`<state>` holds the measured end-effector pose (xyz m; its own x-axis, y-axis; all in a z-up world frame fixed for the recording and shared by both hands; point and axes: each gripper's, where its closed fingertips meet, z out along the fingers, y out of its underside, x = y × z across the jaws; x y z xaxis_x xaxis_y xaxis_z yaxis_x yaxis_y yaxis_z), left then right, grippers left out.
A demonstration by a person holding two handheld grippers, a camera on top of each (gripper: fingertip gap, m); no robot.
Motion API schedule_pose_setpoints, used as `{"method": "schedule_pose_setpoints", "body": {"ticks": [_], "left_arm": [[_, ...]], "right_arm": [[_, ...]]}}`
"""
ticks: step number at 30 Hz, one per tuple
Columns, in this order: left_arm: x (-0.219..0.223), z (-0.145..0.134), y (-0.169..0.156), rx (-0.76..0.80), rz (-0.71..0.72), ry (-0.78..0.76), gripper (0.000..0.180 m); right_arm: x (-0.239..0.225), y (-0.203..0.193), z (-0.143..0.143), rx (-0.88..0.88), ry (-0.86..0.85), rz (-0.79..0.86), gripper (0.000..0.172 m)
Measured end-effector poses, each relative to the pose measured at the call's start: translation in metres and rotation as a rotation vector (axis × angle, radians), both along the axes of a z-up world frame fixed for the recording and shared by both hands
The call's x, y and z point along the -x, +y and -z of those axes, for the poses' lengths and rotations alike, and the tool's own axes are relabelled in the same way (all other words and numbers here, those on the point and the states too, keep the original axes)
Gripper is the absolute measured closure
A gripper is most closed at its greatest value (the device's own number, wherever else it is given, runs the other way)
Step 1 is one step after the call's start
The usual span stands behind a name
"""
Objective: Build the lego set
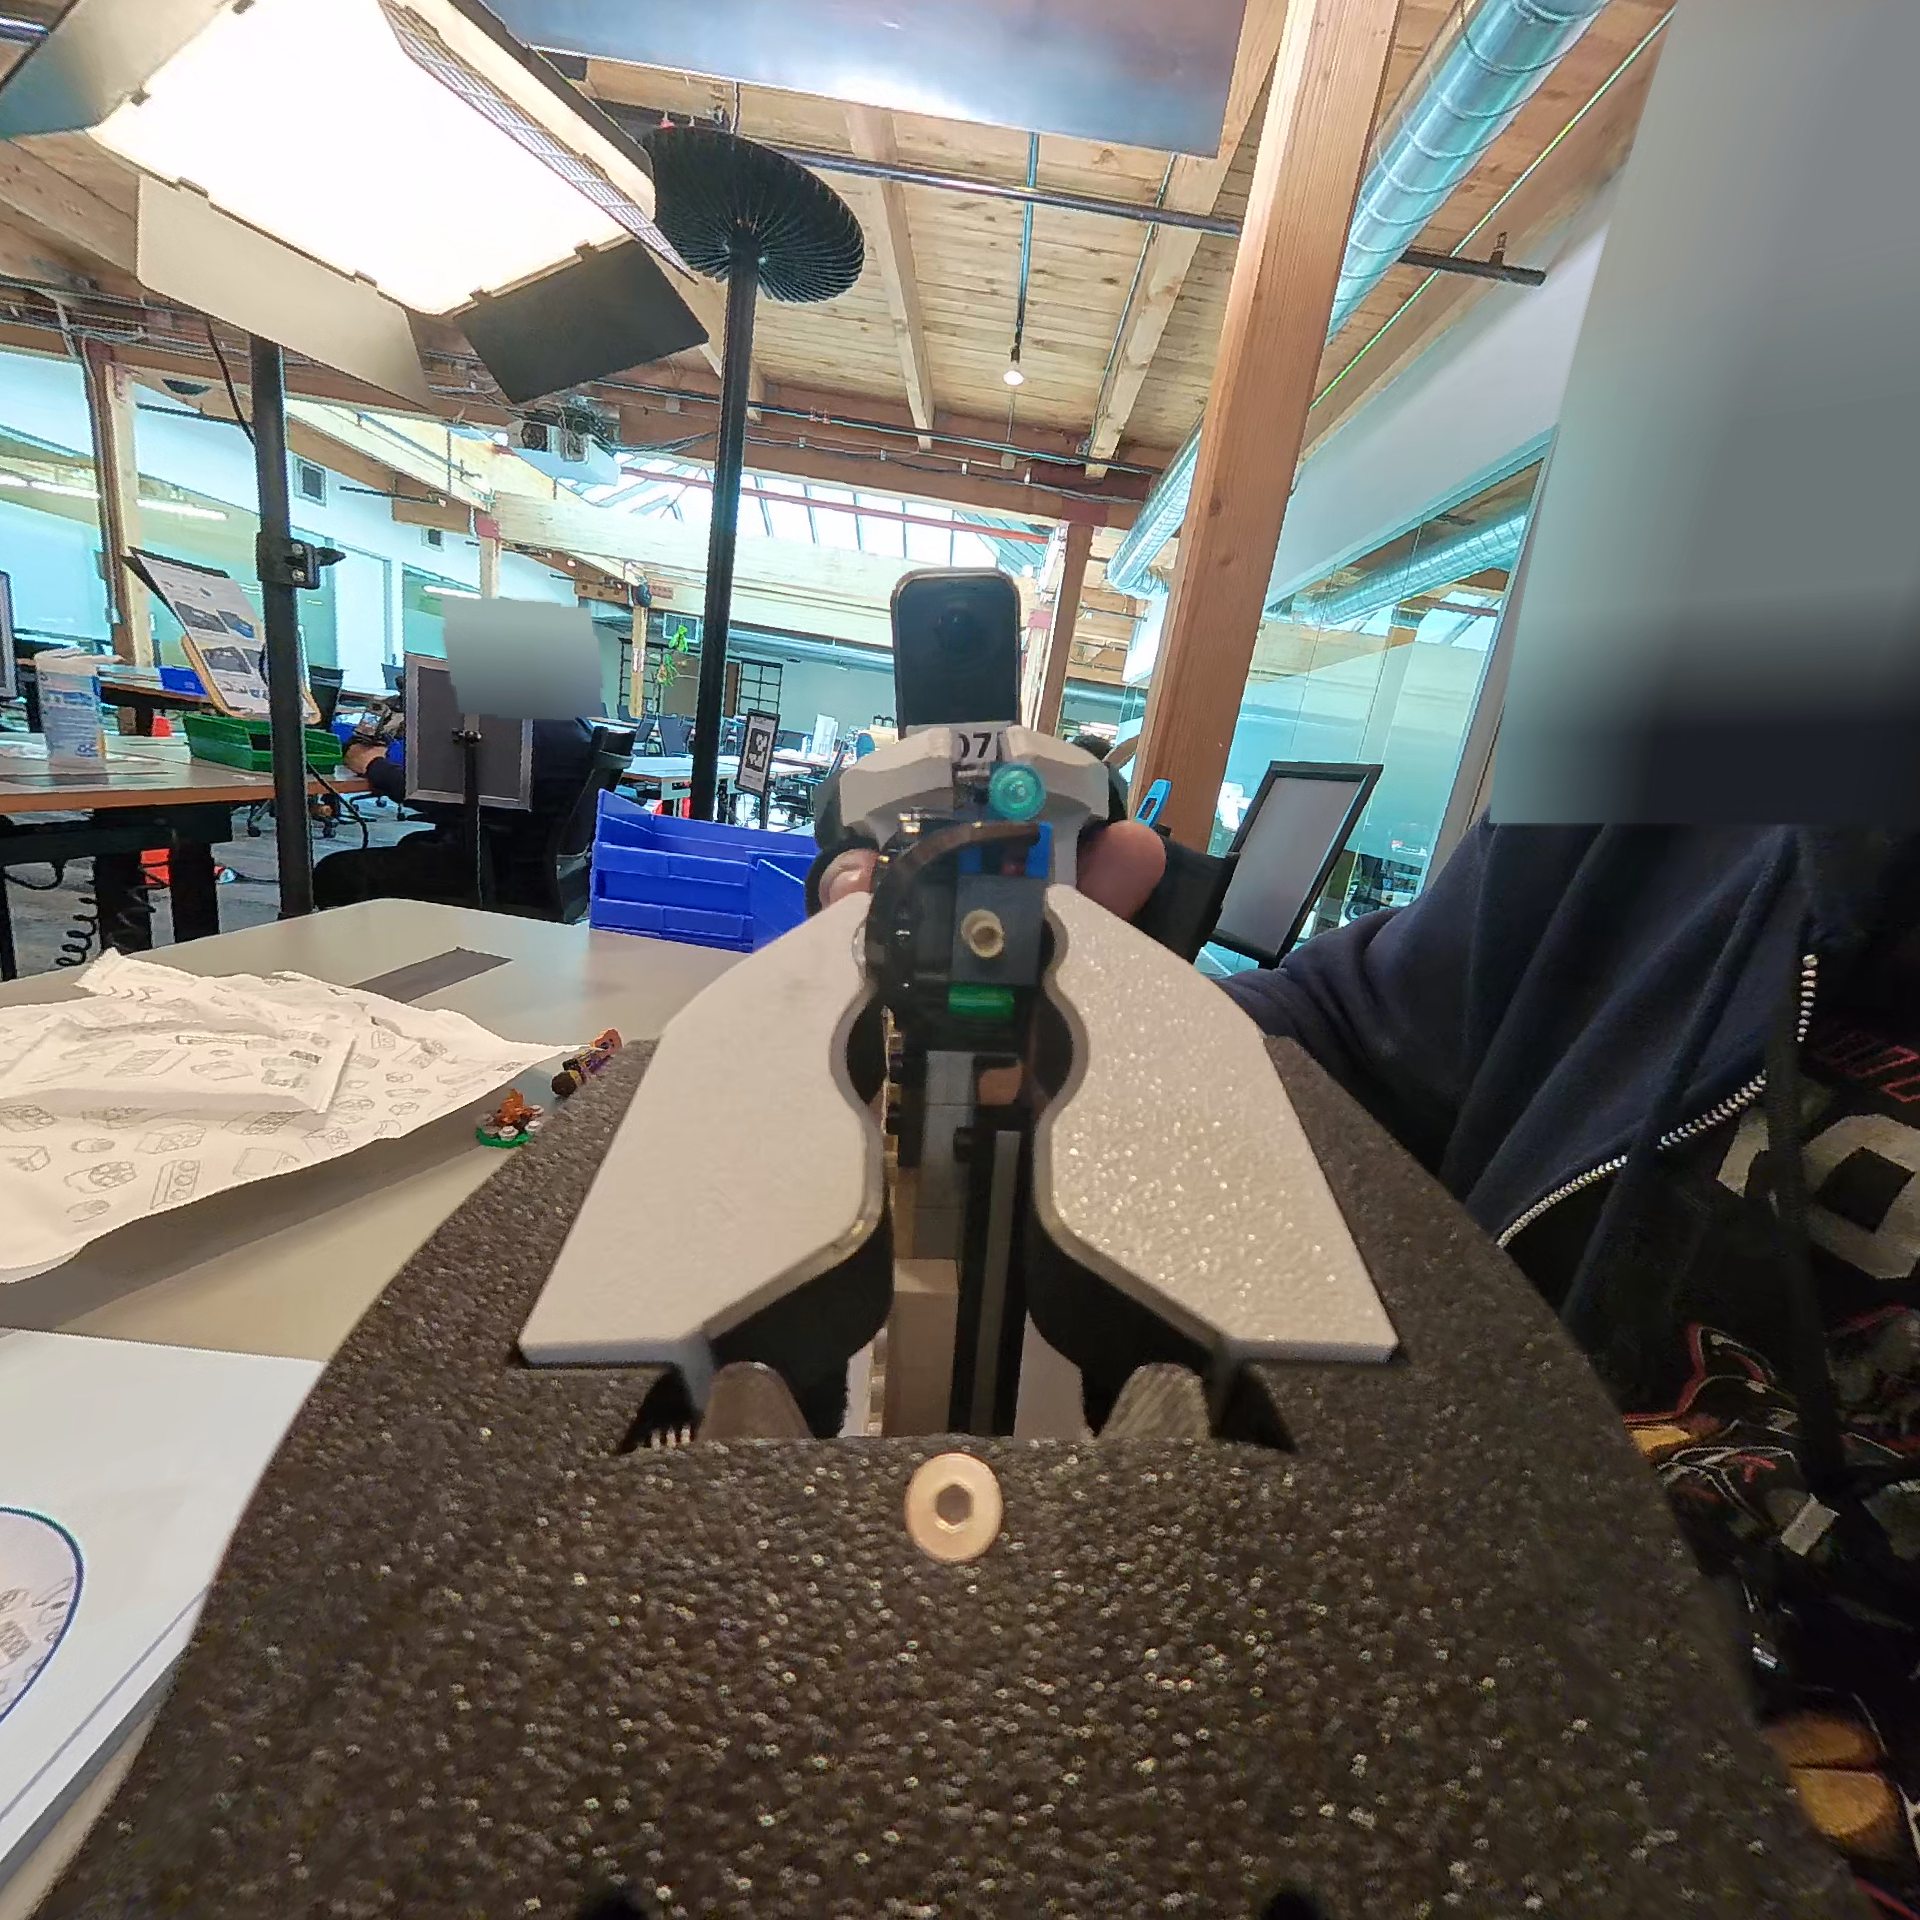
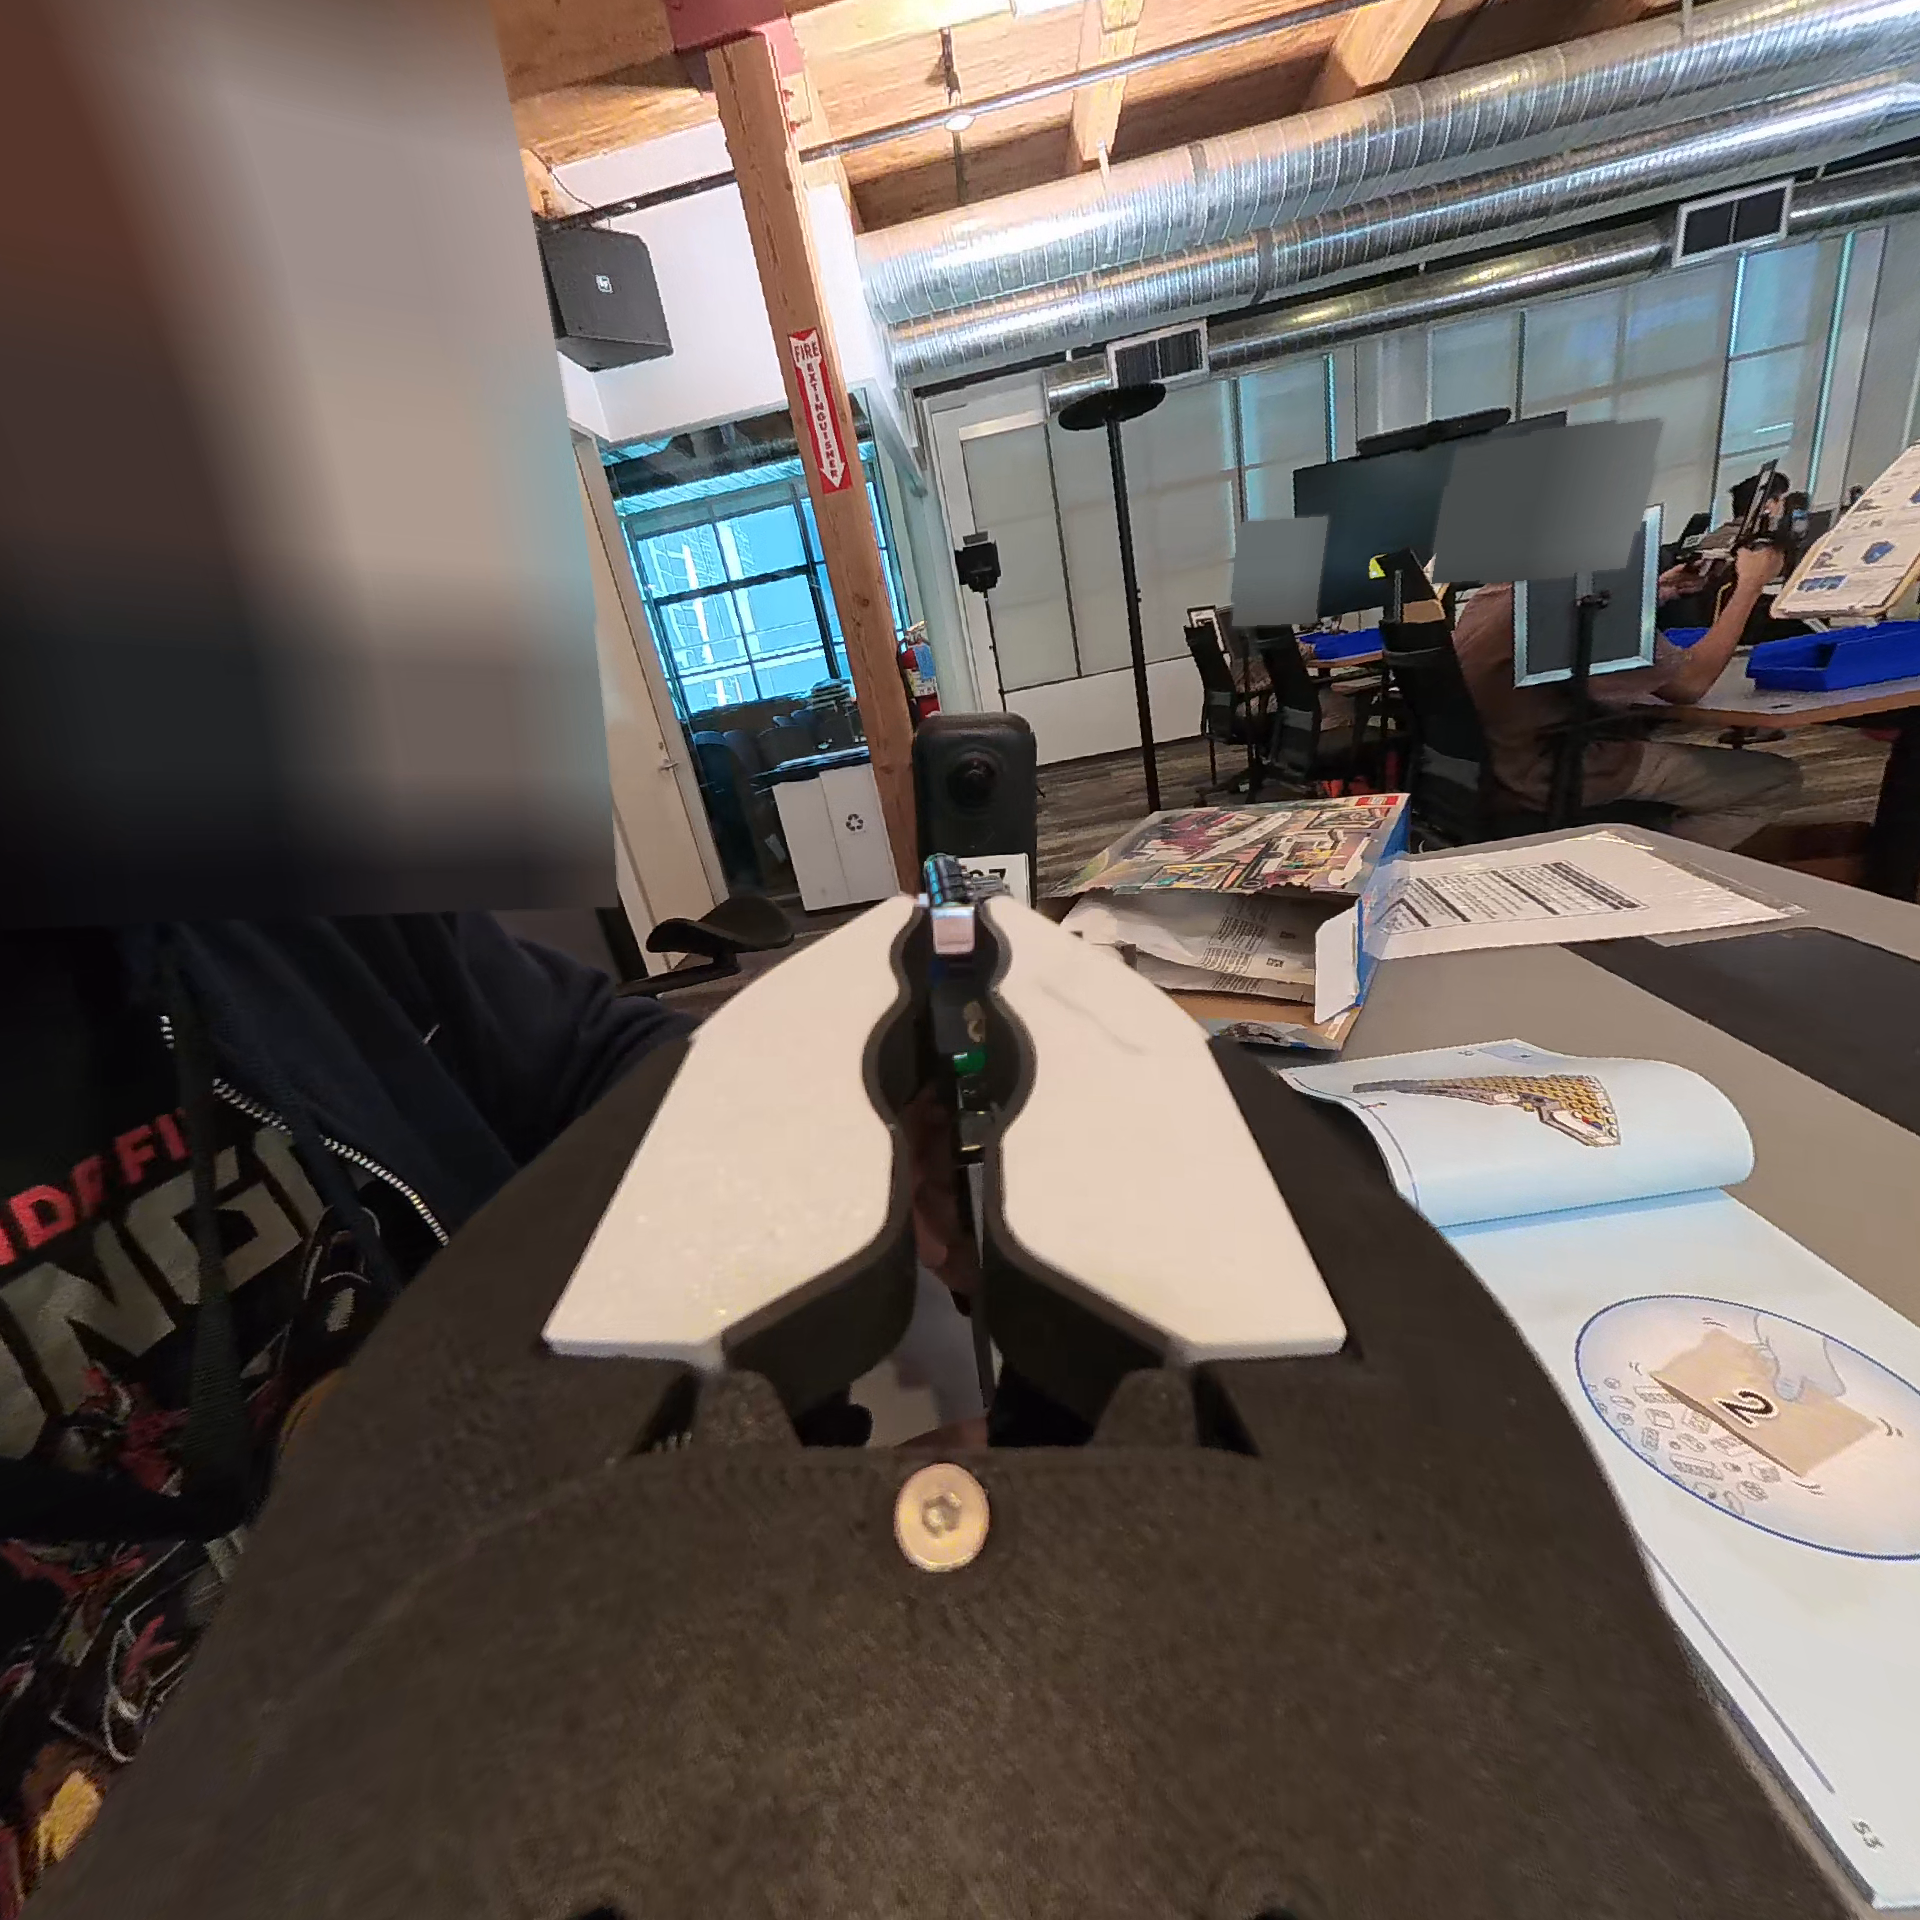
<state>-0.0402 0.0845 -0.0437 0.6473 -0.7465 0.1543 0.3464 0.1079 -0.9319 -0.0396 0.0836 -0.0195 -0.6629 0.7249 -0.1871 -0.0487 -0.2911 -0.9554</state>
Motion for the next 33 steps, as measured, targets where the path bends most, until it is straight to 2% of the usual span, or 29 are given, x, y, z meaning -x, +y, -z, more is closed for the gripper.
{"method": "schedule_pose_setpoints", "body": {"ticks": [13,17,28,33], "left_arm": [[-0.002,0.001,-0.001,0.032,0.038,-0.024,0.156],[-0.005,0.001,-0.002,0.06,0.088,-0.052,0.156],[-0.007,0.004,-0.004,0.093,0.123,-0.021,0.156],[-0.013,0.004,-0.01,0.101,0.191,-0.018,0.156]], "right_arm": [[-0.001,-0.001,0.002,-0.011,0.038,0.027,0.164],[-0.002,-0.003,0.002,-0.012,0.043,0.015,0.164],[-0.004,-0.005,0.005,-0.052,-0.033,-0.009,0.164],[-0.01,-0.011,0.005,-0.074,-0.053,-0.066,0.163]]}}
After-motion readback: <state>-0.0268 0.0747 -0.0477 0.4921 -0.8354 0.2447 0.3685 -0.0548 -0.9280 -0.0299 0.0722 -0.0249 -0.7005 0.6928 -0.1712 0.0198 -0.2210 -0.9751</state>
